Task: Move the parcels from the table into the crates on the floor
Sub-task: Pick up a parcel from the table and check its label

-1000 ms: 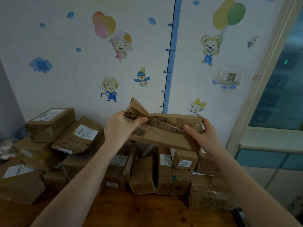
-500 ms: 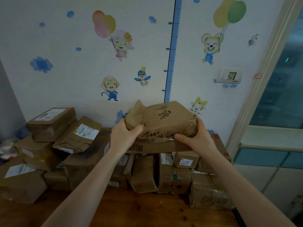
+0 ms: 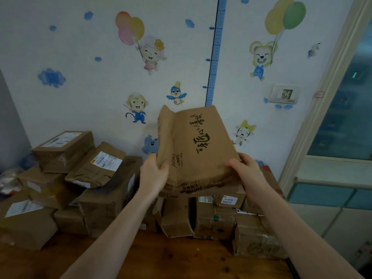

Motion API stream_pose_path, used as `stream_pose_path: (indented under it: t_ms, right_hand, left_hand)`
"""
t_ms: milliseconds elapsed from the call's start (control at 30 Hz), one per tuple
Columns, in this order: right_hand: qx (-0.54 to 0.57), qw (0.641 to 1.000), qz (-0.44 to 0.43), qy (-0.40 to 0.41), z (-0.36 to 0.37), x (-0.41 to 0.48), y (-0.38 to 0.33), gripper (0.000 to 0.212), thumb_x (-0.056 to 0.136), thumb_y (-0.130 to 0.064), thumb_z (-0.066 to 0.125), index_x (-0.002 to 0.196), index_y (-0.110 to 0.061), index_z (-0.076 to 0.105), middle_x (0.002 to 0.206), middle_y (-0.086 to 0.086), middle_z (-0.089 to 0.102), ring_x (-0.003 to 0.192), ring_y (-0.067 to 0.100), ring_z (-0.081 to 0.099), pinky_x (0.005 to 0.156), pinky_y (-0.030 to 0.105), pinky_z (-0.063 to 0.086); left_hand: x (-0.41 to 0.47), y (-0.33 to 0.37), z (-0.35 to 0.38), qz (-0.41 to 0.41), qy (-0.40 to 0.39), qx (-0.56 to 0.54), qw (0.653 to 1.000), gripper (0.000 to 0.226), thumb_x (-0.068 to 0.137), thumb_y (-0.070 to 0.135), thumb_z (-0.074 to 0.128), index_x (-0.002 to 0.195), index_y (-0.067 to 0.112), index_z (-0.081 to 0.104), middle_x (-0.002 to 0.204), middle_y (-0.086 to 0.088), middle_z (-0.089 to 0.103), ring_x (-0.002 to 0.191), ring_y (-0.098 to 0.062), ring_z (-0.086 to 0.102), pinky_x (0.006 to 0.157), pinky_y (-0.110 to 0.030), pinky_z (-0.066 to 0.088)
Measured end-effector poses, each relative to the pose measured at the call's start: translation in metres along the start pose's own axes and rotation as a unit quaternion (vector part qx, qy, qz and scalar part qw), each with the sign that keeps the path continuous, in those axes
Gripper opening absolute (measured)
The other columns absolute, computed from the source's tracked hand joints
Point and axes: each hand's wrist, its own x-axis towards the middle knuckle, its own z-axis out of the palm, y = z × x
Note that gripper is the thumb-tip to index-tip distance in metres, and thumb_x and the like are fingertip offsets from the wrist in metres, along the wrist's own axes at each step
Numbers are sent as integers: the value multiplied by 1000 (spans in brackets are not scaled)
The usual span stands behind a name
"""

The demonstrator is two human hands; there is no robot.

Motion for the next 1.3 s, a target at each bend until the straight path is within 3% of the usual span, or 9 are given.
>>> stream_pose_path:
  t_ms: [133,300,433,500,567,733,967,1167,1300]
  right_hand:
    - [0,996,80,-32,-5,9,1,48,80,-35,72,117,-12,52,113,8,63,104,26,61,94,46,50]
    - [-43,998,42,3,3,8,10,41,89,-20,64,126,-9,50,117,8,59,102,23,57,84,35,49]
    - [-64,998,1,19,8,2,19,39,90,-16,63,126,-10,51,112,4,59,99,20,56,82,34,50]
    - [-69,997,-22,16,10,-1,21,38,89,-14,63,126,-11,53,115,4,61,97,17,57,80,31,50]
    - [-71,997,-29,17,9,-1,21,40,88,-15,64,126,-13,53,118,4,61,93,13,56,78,28,48]
    - [-11,996,82,-21,-3,4,19,61,79,-37,72,131,-18,45,119,4,58,104,22,57,91,42,48]
    - [-37,998,44,2,7,2,34,31,92,-23,59,122,-15,55,120,6,61,110,24,56,98,47,46]
    - [-27,999,33,6,6,3,43,23,91,-22,60,114,-22,54,115,3,61,111,24,55,100,49,44]
    - [70,989,130,-23,-5,9,34,49,78,-38,72,119,-26,47,114,6,60,106,28,58,97,52,46]
  left_hand:
    - [-5,-1,2,37,-7,3,999,11,96,11,50,103,5,55,83,-6,56,62,-15,49,45,-12,36]
    - [3,-1,1,29,-18,27,999,14,91,17,58,105,15,56,92,2,57,72,-2,51,55,-13,39]
    - [9,-2,7,14,-67,73,995,27,93,25,58,117,12,52,106,-4,57,84,-10,52,58,-18,36]
    - [9,-7,10,18,-53,84,995,34,96,17,52,127,5,49,114,-10,58,91,-14,50,57,-12,34]
    - [8,-12,9,16,-29,59,998,32,96,10,49,128,4,50,112,-8,58,83,-10,50,52,-8,35]
    - [-2,-15,14,29,-19,45,998,18,95,11,52,112,6,55,81,4,51,67,-4,46,49,-7,38]
    - [10,-8,5,60,-3,50,997,32,91,15,59,122,6,56,108,-5,60,96,-14,55,77,-24,39]
    - [12,-16,8,62,-13,68,996,23,95,17,53,114,5,50,94,-1,56,75,-8,53,60,-15,41]
    - [5,-17,12,58,-11,39,997,19,97,15,50,113,5,50,95,-5,58,77,-10,54,61,-14,41]
